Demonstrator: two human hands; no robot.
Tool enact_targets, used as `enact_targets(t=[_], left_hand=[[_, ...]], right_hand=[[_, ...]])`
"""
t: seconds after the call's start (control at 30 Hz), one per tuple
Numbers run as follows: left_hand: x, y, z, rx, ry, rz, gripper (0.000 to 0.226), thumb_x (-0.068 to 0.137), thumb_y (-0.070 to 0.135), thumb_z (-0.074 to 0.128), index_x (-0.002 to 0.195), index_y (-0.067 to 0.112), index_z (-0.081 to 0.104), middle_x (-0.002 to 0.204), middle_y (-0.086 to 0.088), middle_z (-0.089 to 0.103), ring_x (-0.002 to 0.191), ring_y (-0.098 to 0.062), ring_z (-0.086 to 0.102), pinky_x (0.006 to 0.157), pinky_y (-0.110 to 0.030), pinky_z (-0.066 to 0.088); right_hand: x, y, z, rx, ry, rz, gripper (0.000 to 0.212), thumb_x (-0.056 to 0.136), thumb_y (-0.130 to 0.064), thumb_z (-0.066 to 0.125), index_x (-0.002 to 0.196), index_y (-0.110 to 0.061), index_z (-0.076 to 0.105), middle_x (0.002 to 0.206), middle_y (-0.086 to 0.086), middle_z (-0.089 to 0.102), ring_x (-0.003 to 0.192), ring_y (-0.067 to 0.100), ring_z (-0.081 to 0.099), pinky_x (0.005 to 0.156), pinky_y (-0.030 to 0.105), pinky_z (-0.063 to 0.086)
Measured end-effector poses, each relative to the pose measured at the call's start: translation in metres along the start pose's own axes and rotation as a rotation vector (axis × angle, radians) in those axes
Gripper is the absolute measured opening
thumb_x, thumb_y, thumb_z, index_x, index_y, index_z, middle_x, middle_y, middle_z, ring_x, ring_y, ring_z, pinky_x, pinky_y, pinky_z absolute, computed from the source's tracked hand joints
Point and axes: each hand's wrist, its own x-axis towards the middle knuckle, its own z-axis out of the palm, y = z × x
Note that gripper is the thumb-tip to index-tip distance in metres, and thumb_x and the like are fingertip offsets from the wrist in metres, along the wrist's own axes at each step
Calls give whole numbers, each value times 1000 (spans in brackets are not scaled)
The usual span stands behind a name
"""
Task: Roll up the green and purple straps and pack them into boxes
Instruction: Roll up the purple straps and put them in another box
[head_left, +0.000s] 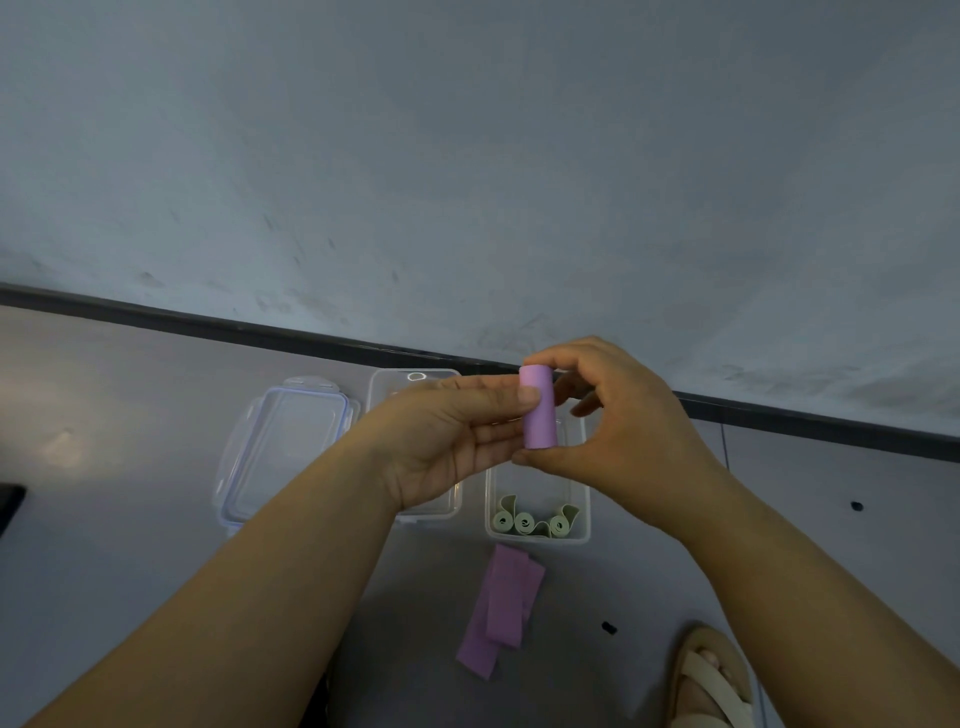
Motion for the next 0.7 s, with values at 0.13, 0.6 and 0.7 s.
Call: enact_targets(t=[0.13,0.6,0.7], left_hand=[[0,-2,1,95,51,26,35,65,13,67,98,3,67,100,-14,72,83,-19,70,74,-28,59],[0,-7,-2,596,222,233,18,77,9,71,94,14,71,81,0,74,73,-4,69,63,-10,52],[2,-9,-2,760,273,347,16,74,14,75,90,19,71,74,7,71,65,4,65,57,-3,46]], right_hand=[[-2,4,5,-112,31,-33,45,66,-30,78,102,-34,52,94,-25,46,83,0,51,73,27,50],[0,0,5,8,-188,209,49,65,-43,77,101,-40,44,102,-22,49,84,1,54,72,22,51],[0,0,-1,94,-142,223,17,82,-37,63,93,-40,51,95,-21,57,82,1,59,75,23,52]])
